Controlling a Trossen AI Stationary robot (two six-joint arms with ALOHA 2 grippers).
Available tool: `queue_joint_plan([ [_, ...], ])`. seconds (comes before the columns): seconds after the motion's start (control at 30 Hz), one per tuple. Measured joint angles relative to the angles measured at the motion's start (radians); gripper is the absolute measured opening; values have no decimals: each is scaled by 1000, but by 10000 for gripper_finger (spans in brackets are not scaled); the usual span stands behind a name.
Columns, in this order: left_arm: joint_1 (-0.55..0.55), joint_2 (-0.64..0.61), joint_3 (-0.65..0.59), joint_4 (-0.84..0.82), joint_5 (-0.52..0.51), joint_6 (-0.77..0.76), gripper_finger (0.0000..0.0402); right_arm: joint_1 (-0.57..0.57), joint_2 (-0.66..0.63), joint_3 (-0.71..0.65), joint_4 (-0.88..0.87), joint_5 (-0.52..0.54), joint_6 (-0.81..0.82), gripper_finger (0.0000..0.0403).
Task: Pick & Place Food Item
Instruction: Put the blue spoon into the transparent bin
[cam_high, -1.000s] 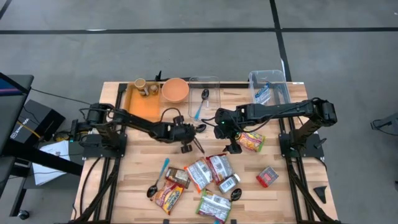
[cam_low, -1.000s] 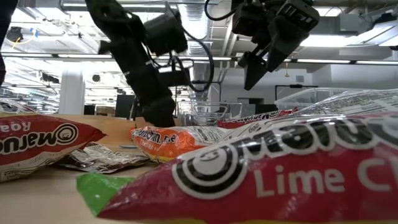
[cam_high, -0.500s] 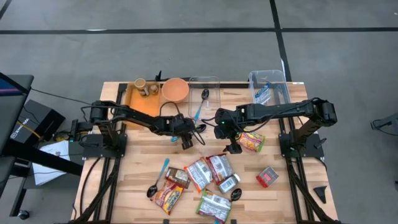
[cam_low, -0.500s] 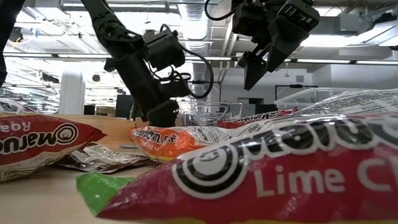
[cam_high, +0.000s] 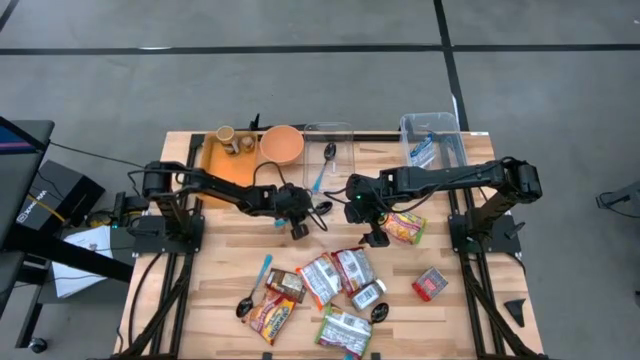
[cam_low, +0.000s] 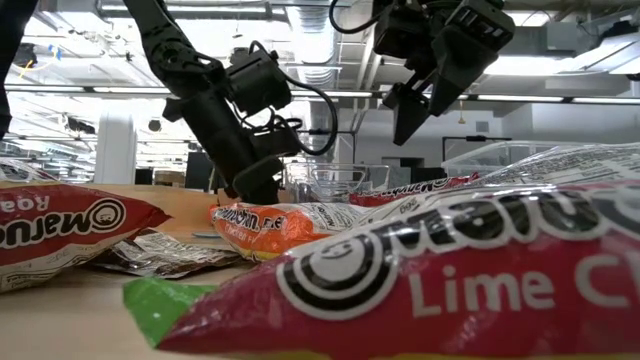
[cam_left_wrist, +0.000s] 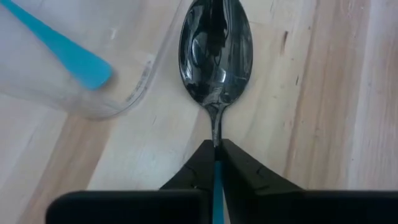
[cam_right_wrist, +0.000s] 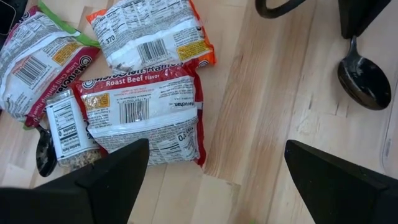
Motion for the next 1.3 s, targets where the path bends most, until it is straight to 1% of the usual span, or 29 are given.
queue_joint_plan([
  [0.1, -17, -32, -2, -13, 12, 0, 7, 0, 0, 0, -12, 0, 2, 370],
  [0.2, -46, -84, -10, -58, 69, -1, 4, 0, -1, 0, -23, 0, 11, 370],
  [0.3, -76, -146, -8, -69, 99, -1, 4, 0, -8, 0, -24, 0, 17, 370],
  [0.53, -149, -274, -32, -62, 79, -24, 4, 2, -29, 0, -39, 0, 18, 370],
  [0.67, -164, -311, -39, -52, 24, -59, 4, 2, -31, 0, -51, 0, 18, 370],
  [0.83, -164, -323, -39, 18, -57, -78, 4, 2, -38, 0, -56, 0, 31, 370],
  [1.03, -117, -324, -38, 233, -165, -57, 4, 3, -45, 0, -73, 0, 48, 370],
  [1.13, -65, -324, -37, 361, -165, -24, 4, 2, -45, 0, -78, 0, 47, 370],
  [1.2, -15, -324, -37, 417, -153, -13, 4, 2, -45, 0, -84, 0, 47, 370],
  [1.3, 66, -324, -9, 438, -122, -15, 4, 2, -45, 0, -96, 0, 47, 370],
])
